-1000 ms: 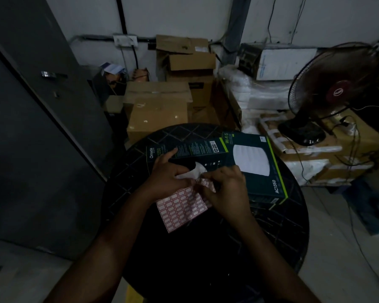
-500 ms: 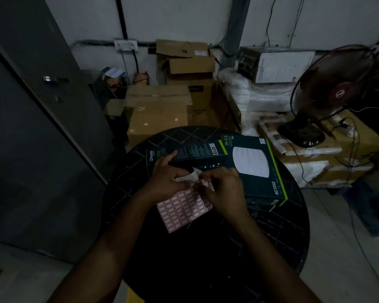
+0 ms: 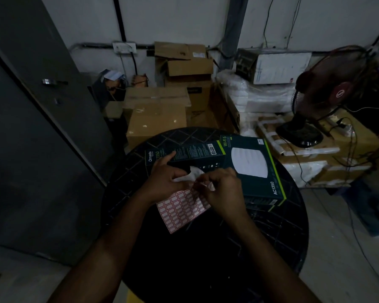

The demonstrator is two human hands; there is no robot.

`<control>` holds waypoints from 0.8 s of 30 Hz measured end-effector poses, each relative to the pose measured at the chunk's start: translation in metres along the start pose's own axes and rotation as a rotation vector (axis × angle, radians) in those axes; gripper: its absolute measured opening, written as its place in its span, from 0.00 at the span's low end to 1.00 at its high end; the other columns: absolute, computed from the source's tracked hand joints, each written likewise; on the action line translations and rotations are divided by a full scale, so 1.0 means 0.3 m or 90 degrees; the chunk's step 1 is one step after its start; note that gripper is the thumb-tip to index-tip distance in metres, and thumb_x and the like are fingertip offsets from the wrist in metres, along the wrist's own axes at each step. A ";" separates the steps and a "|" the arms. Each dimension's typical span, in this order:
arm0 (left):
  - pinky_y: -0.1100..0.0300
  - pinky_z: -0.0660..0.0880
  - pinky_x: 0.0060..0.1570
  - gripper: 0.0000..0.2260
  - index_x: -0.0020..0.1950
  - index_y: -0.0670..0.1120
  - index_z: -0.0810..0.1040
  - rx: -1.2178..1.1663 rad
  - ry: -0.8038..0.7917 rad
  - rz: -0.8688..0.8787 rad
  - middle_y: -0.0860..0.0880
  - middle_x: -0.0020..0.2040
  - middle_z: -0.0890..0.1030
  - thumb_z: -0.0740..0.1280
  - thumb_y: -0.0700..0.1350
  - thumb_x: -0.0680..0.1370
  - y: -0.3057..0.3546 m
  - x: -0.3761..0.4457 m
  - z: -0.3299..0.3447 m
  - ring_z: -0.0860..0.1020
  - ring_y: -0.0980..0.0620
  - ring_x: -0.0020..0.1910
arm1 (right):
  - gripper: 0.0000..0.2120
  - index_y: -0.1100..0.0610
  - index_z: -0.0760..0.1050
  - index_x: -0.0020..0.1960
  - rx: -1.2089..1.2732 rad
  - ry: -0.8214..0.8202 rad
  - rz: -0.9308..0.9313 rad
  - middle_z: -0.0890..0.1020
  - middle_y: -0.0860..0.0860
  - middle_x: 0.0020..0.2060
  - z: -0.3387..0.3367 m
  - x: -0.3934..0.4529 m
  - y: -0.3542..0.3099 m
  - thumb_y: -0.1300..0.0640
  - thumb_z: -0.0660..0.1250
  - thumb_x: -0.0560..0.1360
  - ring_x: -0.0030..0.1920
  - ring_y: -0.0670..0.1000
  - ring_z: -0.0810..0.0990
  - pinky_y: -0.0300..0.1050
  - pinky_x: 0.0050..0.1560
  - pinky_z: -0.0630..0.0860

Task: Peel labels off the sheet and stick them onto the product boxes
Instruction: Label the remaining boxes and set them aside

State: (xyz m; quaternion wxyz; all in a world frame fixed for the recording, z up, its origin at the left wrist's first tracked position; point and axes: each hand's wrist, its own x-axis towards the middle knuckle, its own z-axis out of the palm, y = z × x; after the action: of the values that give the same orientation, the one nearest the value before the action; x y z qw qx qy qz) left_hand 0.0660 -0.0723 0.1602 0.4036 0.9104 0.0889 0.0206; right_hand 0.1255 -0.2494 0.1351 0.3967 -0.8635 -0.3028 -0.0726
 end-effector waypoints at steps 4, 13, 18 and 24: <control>0.53 0.48 0.73 0.03 0.42 0.55 0.84 0.007 0.007 0.004 0.58 0.74 0.59 0.75 0.47 0.72 0.006 -0.006 -0.010 0.44 0.57 0.76 | 0.03 0.50 0.86 0.42 -0.033 -0.014 -0.009 0.83 0.46 0.38 0.004 0.004 0.007 0.57 0.77 0.69 0.46 0.44 0.69 0.27 0.37 0.62; 0.51 0.46 0.74 0.10 0.37 0.66 0.78 -0.010 0.005 0.008 0.53 0.72 0.71 0.76 0.52 0.70 -0.041 0.025 0.009 0.45 0.55 0.79 | 0.07 0.49 0.82 0.40 0.029 0.013 -0.015 0.78 0.41 0.38 -0.010 0.016 0.024 0.52 0.66 0.73 0.46 0.48 0.75 0.31 0.42 0.67; 0.53 0.45 0.74 0.11 0.37 0.66 0.77 0.019 0.005 0.008 0.52 0.76 0.64 0.76 0.51 0.72 -0.034 0.028 0.005 0.45 0.54 0.79 | 0.03 0.42 0.78 0.42 0.120 -0.039 0.017 0.80 0.46 0.46 -0.025 0.054 0.081 0.50 0.68 0.74 0.54 0.49 0.76 0.46 0.53 0.73; 0.53 0.46 0.74 0.05 0.48 0.56 0.83 0.020 0.004 -0.011 0.50 0.73 0.67 0.74 0.49 0.73 0.009 0.004 -0.009 0.46 0.60 0.74 | 0.04 0.50 0.82 0.42 0.235 -0.168 0.132 0.85 0.48 0.39 -0.046 0.050 0.111 0.57 0.70 0.75 0.41 0.51 0.84 0.53 0.45 0.82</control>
State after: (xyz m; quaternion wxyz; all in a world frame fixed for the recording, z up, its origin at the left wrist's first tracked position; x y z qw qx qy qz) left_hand 0.0673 -0.0718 0.1640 0.3891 0.9157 0.0983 0.0186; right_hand 0.1586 -0.2691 0.1287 0.5099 -0.8051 -0.2696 0.1383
